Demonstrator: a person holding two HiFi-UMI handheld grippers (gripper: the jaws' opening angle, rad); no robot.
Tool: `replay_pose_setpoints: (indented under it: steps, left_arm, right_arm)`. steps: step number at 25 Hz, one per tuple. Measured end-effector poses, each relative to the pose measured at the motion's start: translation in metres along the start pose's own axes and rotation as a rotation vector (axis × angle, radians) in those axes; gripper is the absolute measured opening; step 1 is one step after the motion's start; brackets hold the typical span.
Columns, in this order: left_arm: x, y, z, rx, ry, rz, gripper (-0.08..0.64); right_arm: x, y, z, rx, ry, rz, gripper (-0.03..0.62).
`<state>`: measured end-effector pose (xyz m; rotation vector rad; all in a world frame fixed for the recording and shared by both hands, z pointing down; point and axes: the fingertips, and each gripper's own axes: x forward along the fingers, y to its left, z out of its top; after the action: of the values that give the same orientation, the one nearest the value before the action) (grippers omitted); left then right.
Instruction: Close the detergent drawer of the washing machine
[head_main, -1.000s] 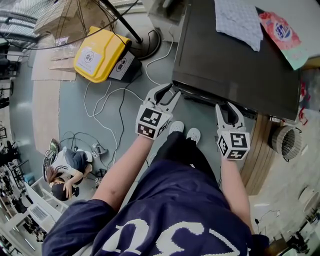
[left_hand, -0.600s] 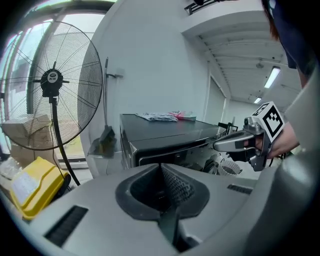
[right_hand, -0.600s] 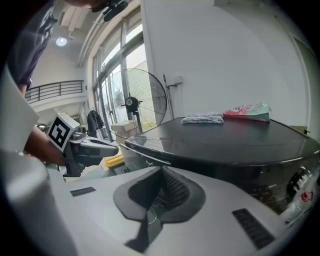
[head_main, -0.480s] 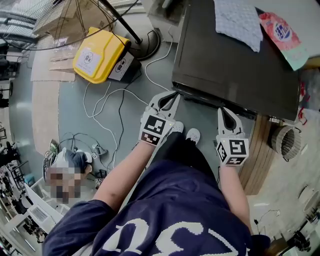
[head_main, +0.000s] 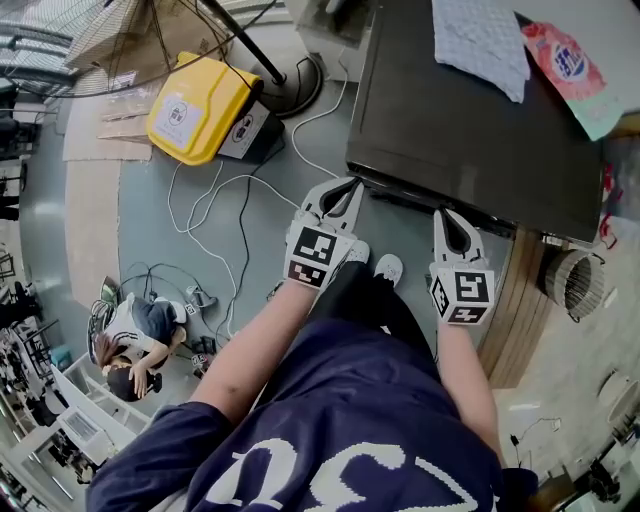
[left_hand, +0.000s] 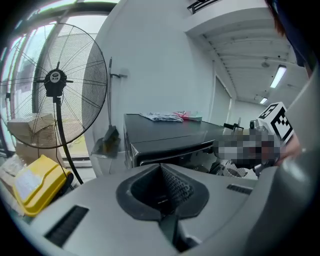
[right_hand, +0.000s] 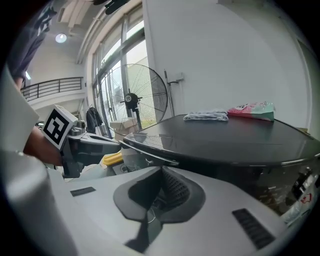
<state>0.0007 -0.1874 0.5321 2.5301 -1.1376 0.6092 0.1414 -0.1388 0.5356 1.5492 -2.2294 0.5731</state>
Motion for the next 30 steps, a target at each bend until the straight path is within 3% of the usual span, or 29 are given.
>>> replay_pose_setpoints:
  steps: [30]
  left_arm:
    - [0.0083, 0.0017, 0.0026, -0.013, -0.009, 0.016, 0.018]
  right_arm:
    - [0.0067, -0.0068, 0.001, 0.012, -0.007, -0.057, 0.015]
